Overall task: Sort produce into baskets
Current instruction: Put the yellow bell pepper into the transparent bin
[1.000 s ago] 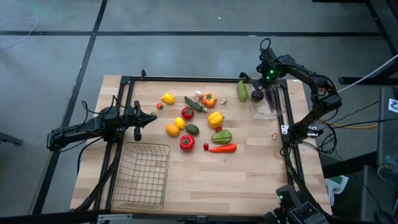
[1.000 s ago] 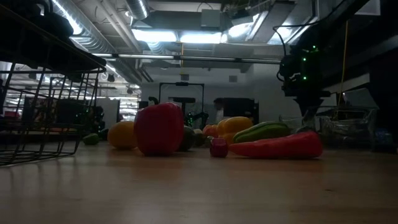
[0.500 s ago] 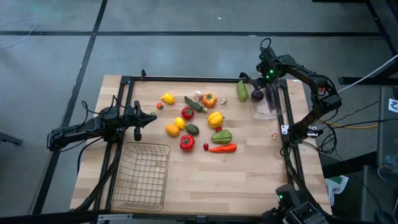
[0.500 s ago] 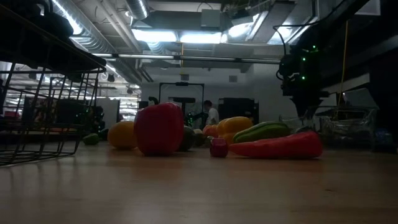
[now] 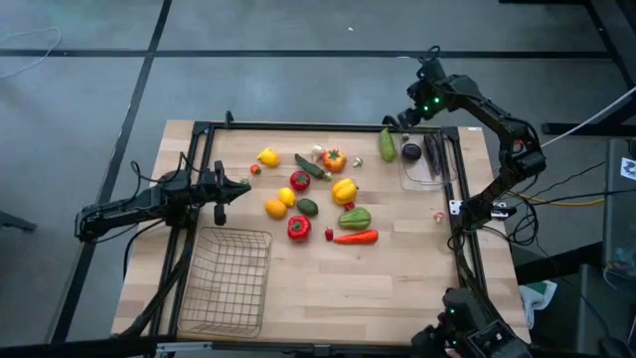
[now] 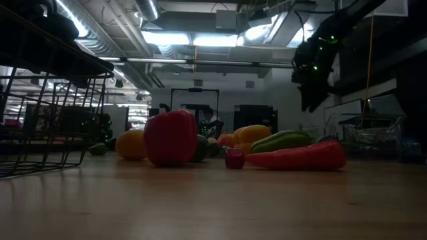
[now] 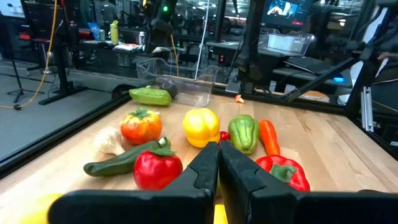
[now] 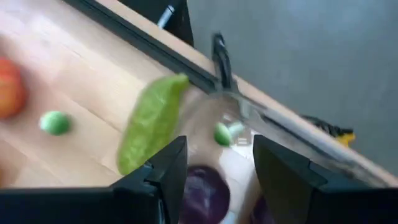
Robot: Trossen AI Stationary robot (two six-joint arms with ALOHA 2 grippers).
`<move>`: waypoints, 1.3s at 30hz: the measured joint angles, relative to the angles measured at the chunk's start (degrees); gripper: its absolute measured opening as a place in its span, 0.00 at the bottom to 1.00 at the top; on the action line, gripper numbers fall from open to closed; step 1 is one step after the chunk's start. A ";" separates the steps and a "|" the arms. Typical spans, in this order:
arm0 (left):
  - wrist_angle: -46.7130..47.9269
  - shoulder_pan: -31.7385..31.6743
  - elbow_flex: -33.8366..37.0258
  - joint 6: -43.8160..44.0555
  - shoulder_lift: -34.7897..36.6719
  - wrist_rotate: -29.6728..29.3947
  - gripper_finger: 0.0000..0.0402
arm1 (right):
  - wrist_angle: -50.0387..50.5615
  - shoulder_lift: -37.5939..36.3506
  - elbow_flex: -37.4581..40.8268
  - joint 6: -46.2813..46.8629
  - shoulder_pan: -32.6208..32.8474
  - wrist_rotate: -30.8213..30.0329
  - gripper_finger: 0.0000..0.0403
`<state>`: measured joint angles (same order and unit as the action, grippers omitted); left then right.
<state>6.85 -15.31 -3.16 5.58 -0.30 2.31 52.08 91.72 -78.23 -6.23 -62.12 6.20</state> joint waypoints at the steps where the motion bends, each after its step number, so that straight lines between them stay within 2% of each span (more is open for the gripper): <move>1: -0.01 0.00 -0.01 0.00 0.01 -0.01 0.03 | 0.47 0.00 -0.74 -0.01 0.77 0.39 0.45; 9: -0.02 -0.02 0.00 3.57 0.00 0.00 0.03 | 0.98 -0.02 -2.98 -0.35 11.53 2.44 0.45; 18: -0.02 -0.01 0.00 3.15 0.02 -0.01 0.03 | 0.67 -0.02 -2.98 -10.79 24.90 2.40 0.45; 22: -0.01 0.00 -0.02 3.19 0.02 0.00 0.03 | -0.88 -0.02 -2.98 -12.09 29.72 2.38 0.45; 32: -0.02 0.00 0.00 4.61 0.02 0.00 0.03 | -5.25 -0.02 -2.98 -12.09 38.62 2.31 0.45; 39: -0.02 -0.01 -0.01 4.59 0.02 0.00 0.03 | -7.88 0.94 -2.98 -12.08 42.23 2.12 0.45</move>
<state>6.84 -15.33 -3.17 10.17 -0.28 2.31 44.20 92.66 -81.21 -18.32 -19.89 8.33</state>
